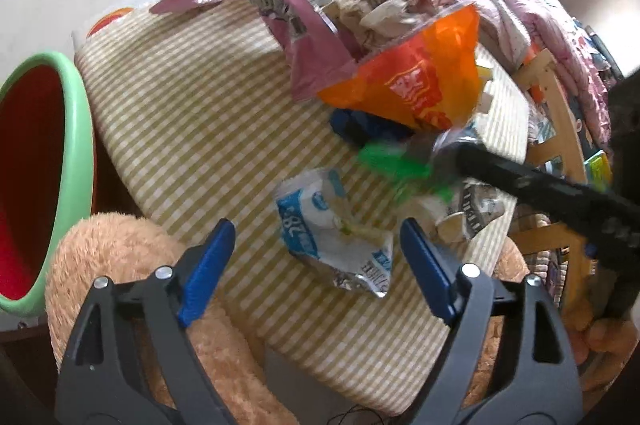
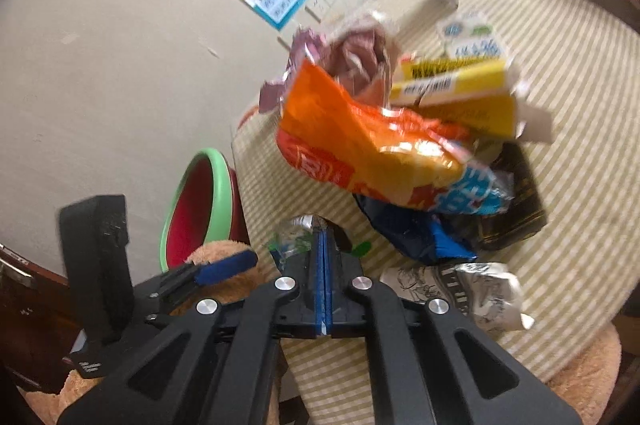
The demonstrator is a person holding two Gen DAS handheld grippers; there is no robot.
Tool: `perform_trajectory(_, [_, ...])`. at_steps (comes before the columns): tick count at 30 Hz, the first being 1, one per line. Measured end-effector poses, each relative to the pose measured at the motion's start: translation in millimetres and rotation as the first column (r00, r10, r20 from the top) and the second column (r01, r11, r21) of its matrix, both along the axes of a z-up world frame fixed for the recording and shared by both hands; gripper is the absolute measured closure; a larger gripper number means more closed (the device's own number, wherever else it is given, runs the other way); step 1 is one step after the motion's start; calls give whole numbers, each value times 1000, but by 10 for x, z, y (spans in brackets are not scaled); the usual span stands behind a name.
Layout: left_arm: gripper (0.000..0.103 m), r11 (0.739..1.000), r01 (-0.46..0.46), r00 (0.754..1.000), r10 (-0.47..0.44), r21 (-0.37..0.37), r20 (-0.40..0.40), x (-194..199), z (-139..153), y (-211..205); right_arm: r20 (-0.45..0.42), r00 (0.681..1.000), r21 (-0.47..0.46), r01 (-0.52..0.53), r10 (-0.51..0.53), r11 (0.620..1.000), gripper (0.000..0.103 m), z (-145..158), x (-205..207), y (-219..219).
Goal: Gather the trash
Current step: 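Grasp the blue-white snack wrapper with the left gripper while the right gripper grasps a clear plastic wrapper, then carry both wrappers to the red bucket and open both grippers over it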
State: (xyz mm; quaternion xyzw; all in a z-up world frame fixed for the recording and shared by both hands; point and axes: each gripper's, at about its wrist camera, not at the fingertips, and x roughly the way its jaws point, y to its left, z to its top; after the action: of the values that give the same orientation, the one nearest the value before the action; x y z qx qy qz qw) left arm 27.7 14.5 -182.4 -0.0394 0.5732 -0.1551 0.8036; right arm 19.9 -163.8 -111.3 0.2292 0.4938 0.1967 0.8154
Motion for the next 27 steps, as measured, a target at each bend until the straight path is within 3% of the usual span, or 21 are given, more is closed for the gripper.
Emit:
perform_trajectory(6, [21, 996, 47, 999, -46, 70, -13, -5, -140, -237, 137, 989, -73, 65, -55, 995, 103, 267, -81, -8])
perform_trajectory(7, [24, 995, 55, 998, -54, 82, -16, -7, -167, -273, 152, 987, -76, 71, -59, 995, 103, 312, -88, -3])
perform_trajectory(8, [37, 994, 67, 998, -65, 82, -22, -15, -201, -311, 162, 985, -81, 74, -60, 994, 103, 365, -129, -56])
perform_trajectory(11, [53, 997, 61, 997, -60, 44, -42, -13, -245, -321, 189, 980, -94, 82, -63, 992, 103, 440, -180, -90])
perform_trajectory(15, [62, 1000, 21, 1000, -21, 10, 11, -11, -87, -190, 206, 976, -77, 92, -75, 993, 103, 549, -174, -66])
perform_trajectory(18, [64, 999, -43, 994, 46, -33, 100, 15, 224, 29, 239, 969, -70, 87, -68, 994, 103, 692, -193, -18])
perform_trajectory(22, [64, 989, -137, 963, 146, -57, 228, 106, 651, 382, 256, 966, -63, 44, -27, 997, 103, 817, -156, 171])
perform_trajectory(27, [64, 955, -297, 889, 286, -25, 357, 172, 1010, 1011, 243, 967, -40, -70, 78, 997, 103, 867, 34, 651])
